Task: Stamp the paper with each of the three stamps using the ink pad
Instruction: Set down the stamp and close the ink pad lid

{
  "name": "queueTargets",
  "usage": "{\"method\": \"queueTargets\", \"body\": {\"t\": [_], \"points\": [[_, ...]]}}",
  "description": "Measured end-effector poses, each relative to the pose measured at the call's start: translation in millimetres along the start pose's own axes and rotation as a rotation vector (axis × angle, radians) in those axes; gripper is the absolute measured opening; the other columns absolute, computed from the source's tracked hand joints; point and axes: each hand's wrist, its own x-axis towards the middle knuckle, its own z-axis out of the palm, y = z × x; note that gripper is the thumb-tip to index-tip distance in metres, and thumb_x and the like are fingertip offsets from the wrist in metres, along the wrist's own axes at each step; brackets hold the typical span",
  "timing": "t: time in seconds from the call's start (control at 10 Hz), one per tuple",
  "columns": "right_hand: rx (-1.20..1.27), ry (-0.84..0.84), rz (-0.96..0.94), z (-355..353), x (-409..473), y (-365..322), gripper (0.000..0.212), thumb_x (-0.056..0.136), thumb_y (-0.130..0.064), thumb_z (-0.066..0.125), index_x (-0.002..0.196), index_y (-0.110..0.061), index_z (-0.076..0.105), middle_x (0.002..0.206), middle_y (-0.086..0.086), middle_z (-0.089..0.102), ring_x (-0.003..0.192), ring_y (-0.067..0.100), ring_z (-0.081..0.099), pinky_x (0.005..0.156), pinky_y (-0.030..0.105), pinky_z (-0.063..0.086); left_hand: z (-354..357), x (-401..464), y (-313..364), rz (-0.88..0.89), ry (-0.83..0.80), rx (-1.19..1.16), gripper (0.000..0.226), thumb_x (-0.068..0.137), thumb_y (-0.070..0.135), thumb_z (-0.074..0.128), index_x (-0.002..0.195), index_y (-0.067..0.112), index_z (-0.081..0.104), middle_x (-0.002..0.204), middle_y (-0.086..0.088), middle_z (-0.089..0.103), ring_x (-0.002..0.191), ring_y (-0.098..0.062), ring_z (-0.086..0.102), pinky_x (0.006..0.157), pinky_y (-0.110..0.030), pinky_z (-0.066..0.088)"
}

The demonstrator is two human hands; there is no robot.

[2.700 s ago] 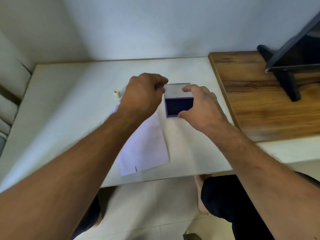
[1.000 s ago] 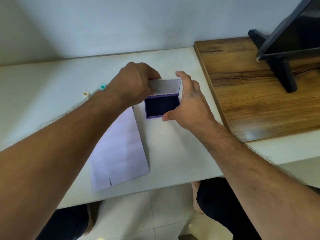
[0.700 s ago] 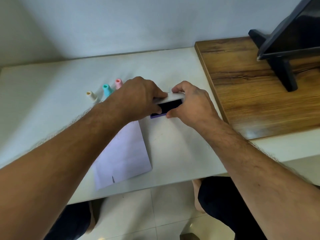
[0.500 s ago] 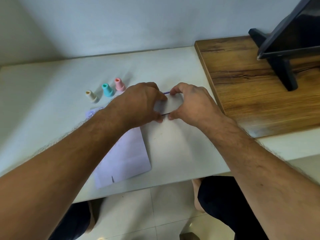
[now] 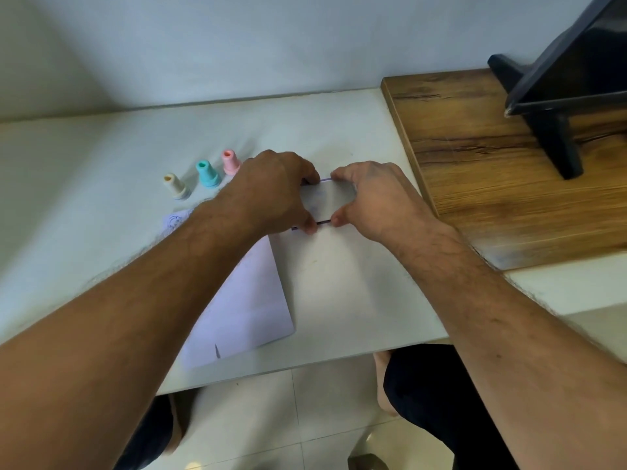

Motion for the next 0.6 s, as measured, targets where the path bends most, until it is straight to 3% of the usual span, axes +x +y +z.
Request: {"method": "queueTargets", "body": {"t": [0.2,0.3,0.4,0.5,0.6], "points": [[0.121,-0.017,0.087,-5,0,-3,0.079,0.062,-0.021,0.090,0.134,-0.024,0.056,0.131,0.002,0.059,0.118,0.020,0.054,0.090,0.025,0.044,-12,-2,9,-0.014,-0.038,-0.016,0.076,0.069,0.039,0.083,0.136,0.021,0.053,0.132,-0.002,0.060,0.121,-0.023,0.054,0.103,-0.035,0.043],[0.195,-0.021,0.095,-8,-2,-4,0.092,0.059,-0.023,0.092,0.140,-0.021,0.048,0.141,0.003,0.052,0.126,0.020,0.049,0.094,0.025,0.042,-43,-12,12,-0.026,0.146,-0.182,0.069,0.072,0.043,0.080,0.134,0.022,0.056,0.133,0.001,0.061,0.121,-0.017,0.057,0.103,-0.031,0.042],[0.273,0.078,0.078,-17,-13,-11,0.097,0.067,-0.039,0.086,0.147,-0.018,0.035,0.152,0.005,0.039,0.137,0.021,0.037,0.106,0.026,0.033,-72,-41,-5,-0.056,0.320,-0.204,0.056,0.085,0.053,0.062,0.132,0.022,0.058,0.130,0.001,0.063,0.123,-0.017,0.057,0.104,-0.029,0.041],[0.244,0.110,0.029,-28,-23,-31,0.094,0.080,-0.060,0.065,0.151,-0.015,0.024,0.161,0.007,0.021,0.148,0.027,0.015,0.120,0.038,0.015,-92,-79,-36,-0.072,0.373,-0.031,0.064,0.093,0.054,0.047,0.144,0.015,0.044,0.149,-0.009,0.044,0.142,-0.024,0.034,0.116,-0.034,0.024],[0.108,0.045,-0.046,-43,-37,-72,0.093,0.087,-0.068,0.045,0.154,-0.011,0.012,0.163,0.007,0.008,0.149,0.033,-0.004,0.121,0.044,0.006,-117,-120,-63,-0.201,0.303,0.089,0.085,0.088,0.066,0.030,0.153,0.012,0.018,0.162,-0.009,0.012,0.150,-0.022,0.004,0.120,-0.034,0.004]]}}
